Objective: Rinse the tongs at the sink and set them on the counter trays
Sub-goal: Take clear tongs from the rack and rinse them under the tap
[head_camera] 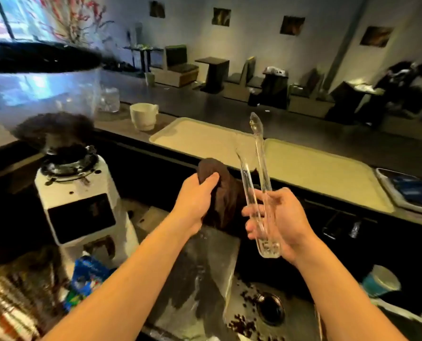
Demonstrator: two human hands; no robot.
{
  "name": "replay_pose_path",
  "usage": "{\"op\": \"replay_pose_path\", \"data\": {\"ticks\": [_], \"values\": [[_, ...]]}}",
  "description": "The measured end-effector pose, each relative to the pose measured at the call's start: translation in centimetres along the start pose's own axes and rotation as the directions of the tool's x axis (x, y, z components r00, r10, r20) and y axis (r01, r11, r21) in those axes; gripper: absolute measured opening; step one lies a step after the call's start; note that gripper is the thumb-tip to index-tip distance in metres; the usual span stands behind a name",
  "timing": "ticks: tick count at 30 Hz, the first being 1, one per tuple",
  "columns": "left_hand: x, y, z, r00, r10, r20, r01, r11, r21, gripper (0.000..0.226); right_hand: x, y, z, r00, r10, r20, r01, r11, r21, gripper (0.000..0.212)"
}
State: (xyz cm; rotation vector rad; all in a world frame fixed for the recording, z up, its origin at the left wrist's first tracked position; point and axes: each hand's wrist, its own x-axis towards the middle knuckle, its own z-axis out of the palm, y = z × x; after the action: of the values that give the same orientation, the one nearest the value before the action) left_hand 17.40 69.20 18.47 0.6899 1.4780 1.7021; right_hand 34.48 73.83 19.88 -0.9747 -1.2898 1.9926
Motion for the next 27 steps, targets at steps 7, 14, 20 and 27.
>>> {"op": "replay_pose_path", "data": {"ticks": [7,14,20,27], "values": [[4.0,-0.8,7.6,0.992,-0.080,0.093,0.078,0.997,0.027,0.021,4.7,-4.9,-8.5,0.948,0.044,-0.315,-0.133,0.955,-0.266,0.035],[6.4,-2.3,10.0,0.989,-0.114,0.097,0.109,0.993,0.054,0.023,11.5,-7.7,-12.1,0.890,-0.236,-0.391,-0.336,0.244,-0.910,0.037],[7.8,-3.0,9.4,0.989,-0.132,0.073,0.128,0.990,0.056,0.025,15.6,-7.1,-11.8,0.845,-0.347,-0.408,-0.381,0.146,-0.913,0.047],[8.9,-3.1,7.7,0.992,-0.120,0.034,0.119,0.993,0.016,0.024,16.7,-7.7,-11.5,0.807,-0.414,-0.422,-0.460,0.008,-0.888,0.074]]}}
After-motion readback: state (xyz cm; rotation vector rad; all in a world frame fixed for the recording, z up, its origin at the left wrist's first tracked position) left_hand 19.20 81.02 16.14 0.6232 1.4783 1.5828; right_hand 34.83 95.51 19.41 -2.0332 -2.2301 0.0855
